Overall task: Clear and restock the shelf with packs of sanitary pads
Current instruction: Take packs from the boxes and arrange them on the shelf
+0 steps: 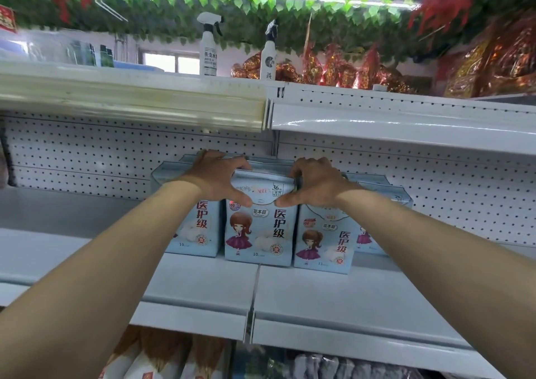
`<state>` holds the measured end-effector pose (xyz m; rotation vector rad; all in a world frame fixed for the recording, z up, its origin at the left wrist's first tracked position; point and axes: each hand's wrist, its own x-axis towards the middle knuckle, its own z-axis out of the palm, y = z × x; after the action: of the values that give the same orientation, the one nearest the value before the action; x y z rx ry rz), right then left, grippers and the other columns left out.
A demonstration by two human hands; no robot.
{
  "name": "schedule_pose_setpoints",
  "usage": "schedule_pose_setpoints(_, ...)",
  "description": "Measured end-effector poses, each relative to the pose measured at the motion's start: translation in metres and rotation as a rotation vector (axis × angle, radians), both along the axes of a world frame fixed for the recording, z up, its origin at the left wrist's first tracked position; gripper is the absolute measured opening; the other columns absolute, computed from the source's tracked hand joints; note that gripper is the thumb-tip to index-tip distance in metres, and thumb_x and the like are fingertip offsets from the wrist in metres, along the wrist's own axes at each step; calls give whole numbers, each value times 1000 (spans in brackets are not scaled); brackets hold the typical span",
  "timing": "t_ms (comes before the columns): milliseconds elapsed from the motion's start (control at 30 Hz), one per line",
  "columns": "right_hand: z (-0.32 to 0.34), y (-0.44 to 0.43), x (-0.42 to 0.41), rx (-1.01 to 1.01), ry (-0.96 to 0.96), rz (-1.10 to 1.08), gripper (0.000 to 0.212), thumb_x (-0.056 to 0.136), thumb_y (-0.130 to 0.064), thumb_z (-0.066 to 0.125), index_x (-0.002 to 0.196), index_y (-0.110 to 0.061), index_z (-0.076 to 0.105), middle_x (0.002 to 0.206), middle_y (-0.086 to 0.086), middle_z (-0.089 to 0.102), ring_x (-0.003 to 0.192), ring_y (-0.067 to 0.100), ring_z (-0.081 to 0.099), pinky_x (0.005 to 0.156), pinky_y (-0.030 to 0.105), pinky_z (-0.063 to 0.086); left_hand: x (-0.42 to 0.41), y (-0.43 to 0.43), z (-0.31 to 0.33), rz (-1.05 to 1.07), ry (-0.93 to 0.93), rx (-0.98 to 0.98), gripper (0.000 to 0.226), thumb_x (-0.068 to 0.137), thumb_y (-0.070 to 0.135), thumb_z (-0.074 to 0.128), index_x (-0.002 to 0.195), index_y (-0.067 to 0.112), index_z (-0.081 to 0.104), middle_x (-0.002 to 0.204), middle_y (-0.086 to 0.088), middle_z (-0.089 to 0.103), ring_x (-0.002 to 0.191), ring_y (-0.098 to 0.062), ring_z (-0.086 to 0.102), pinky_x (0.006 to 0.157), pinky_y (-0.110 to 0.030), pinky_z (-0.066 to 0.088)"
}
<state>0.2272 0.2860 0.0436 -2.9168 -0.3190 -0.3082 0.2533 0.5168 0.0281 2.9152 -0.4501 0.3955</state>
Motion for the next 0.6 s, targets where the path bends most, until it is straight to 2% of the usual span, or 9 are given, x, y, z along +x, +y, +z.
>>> schedule_pose_setpoints(133,0,4,-7,-86,-24,-15,86,78,-65,72,148,-25,42,143,6,48,139,27,31,104,39,39,-3,-1,-1,7,31,45,84,76,68,69,148,43,35,163,0,24,152,-24,2,123,-45,9)
schedule_pose_setpoints(267,0,8,-15,-172,-79,-34,81,82,-67,66,149,-27,44,145,7,48,140,28,31,106,40,37,-9,-7,-1,5,35,87,81,83,65,64,153,39,31,164,3,23,153,-23,-3,124,-44,2)
schedule_pose_setpoints(367,0,8,-21,-212,-70,-42,81,85,-70,60,152,-30,39,148,6,46,142,28,29,107,40,36,-12,-11,-2,45,45,92,87,83,68,63,155,38,24,164,3,22,154,-24,-3,124,-45,-1)
schedule_pose_setpoints(467,2,1,-25,-136,-25,-48,85,85,-71,59,155,-31,32,150,8,42,145,28,28,109,40,37,-23,-20,3,92,20,86,90,82,70,62,156,38,22,164,5,22,154,-25,-2,124,-45,-2)
schedule_pose_setpoints(600,9,-22,-35,49,-43,-51,88,78,-76,63,150,-35,35,150,5,44,145,26,28,113,41,39,-52,-47,18,117,-20,16,85,86,66,61,156,34,25,163,5,25,153,-24,3,123,-41,7)
